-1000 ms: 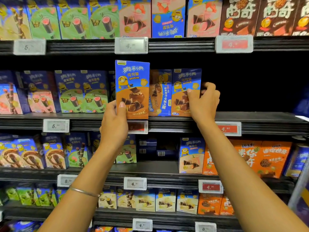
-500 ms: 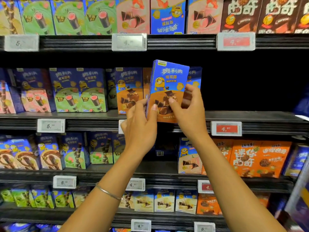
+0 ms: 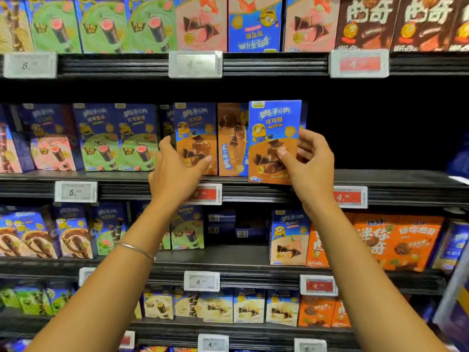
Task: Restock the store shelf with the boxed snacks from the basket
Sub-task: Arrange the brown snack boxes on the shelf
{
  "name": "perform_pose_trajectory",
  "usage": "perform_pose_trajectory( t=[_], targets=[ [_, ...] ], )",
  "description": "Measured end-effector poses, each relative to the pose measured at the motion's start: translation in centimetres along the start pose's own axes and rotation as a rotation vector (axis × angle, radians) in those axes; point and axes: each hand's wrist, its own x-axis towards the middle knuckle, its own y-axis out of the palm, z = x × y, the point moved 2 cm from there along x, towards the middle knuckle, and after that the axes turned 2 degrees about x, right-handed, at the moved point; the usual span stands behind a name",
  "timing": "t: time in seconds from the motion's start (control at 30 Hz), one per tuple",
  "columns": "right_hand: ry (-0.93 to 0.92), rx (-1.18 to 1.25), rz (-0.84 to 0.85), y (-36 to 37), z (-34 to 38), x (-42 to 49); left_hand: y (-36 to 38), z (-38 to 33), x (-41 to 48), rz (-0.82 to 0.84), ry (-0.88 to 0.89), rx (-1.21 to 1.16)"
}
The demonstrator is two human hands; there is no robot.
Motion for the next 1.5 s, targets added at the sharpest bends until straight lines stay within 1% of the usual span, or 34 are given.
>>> perform_pose_trajectory(
  t=[0.27, 0.37, 0.57, 0.67, 0.77, 1.0, 1.13, 1.23, 1.3, 1.4, 1.5],
  targets=[
    [-0.056, -0.130, 0.040, 2.7, 0.3, -0.4, 0.7, 0.0, 1.1, -0.020, 0.008, 0.158],
    [-0.097, -0.214, 0.025, 3.7, 0.5, -0.8, 0.4, 0.3, 1.4, -0.009, 0.002, 0.148],
    [-0.251, -0.413, -0.050, 4.9, 1.0, -2.1, -0.7, 0.7, 1.4, 0.002, 0.035, 0.065],
    [-0.327, -0.519, -0.027, 5.0, 1.5, -2.7, -1.1, 0.9, 1.6, 0.000, 0.061, 0.052],
    [-0.340, -0.603, 0.009, 5.2, 1.7, -3.2, -1.4, 1.3, 1.8, 0.016, 0.055, 0.024],
    [-0.314, -0.690, 0.013, 6.3, 2.4, -3.4, -1.5, 1.8, 2.0, 0.031, 0.056, -0.009],
    [-0.303, -0.661, 0.025, 6.5, 2.4, -3.4, -1.4, 1.8, 2.1, 0.039, 0.053, -0.021],
    [-0.294, -0.661, -0.005, 6.5, 2.3, -3.5, -1.2, 1.6, 1.7, 0.081, 0.043, -0.058],
    [-0.294, -0.632, 0.005, 6.6, 2.2, -3.5, -0.8, 1.2, 1.5, 0.095, 0.058, -0.022],
    [-0.283, -0.595, 0.042, 6.9, 1.8, -3.3, -0.6, 1.0, 1.4, 0.059, 0.072, 0.081],
    [-0.300, -0.618, 0.044, 7.2, 1.5, -3.1, -0.7, 1.2, 1.6, 0.050, 0.057, 0.079]
  ],
)
